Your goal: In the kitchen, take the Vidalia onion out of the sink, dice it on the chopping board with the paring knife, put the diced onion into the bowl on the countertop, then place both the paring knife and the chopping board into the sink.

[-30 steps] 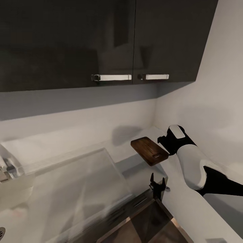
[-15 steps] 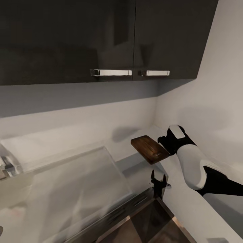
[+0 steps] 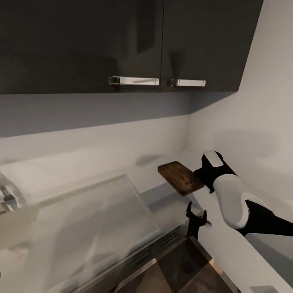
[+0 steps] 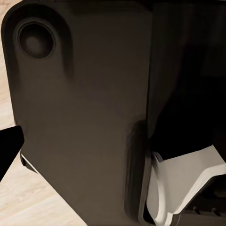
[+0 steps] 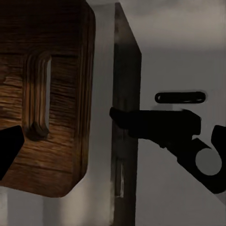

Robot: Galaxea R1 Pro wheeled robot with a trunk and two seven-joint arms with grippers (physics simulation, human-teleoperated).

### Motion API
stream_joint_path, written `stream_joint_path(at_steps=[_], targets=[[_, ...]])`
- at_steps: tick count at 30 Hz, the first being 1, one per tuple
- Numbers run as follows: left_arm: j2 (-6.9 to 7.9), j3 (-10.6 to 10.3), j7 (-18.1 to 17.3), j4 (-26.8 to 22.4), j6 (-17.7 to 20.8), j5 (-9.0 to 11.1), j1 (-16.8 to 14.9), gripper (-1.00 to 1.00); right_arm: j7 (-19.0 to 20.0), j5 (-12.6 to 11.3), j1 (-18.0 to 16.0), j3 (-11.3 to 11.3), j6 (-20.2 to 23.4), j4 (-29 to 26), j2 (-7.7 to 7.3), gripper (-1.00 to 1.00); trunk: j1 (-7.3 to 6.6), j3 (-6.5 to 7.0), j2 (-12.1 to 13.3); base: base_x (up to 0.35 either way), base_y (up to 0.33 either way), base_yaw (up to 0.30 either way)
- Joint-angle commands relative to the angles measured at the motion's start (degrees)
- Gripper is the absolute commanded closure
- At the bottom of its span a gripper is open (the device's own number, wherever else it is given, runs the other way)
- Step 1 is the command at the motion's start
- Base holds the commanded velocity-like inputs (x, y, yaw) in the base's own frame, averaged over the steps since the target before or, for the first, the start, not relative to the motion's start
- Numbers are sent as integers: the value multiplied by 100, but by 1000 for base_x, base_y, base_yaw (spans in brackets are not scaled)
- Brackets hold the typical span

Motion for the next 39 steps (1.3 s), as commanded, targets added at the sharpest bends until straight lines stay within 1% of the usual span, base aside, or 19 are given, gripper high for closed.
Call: stream_joint_path(at_steps=[1,5,10,11,13,31,39], targets=[[-1,1,0,-1,-15,10,-1,-100,-36,-8,-1,-16,46,-18,3,-100,23,-25,-45,0,0,0],[-1,1,-2,-3,-11,10,-1,-100,-23,-13,-2,-17,39,-36,3,-100,111,-97,-206,0,0,0],[-1,1,0,-2,-12,10,-1,-100,246,-18,-3,-17,44,-55,4,-100,220,-186,-406,0,0,0],[-1,1,0,-3,-13,10,-1,-100,365,-19,-3,-17,48,-67,4,-100,242,-204,-446,0,0,0],[-1,1,-1,-3,-14,10,-1,-100,416,-19,-1,-17,50,-89,4,-100,286,-240,-527,0,0,0],[-1,1,-10,-5,-15,10,-1,-100,459,-20,-3,-17,51,-146,6,-100,682,-563,-1248,0,0,0],[2,1,-33,-11,-30,9,-1,-100,468,-20,-3,-9,49,-313,12,-100,682,-563,-1248,0,0,0]])
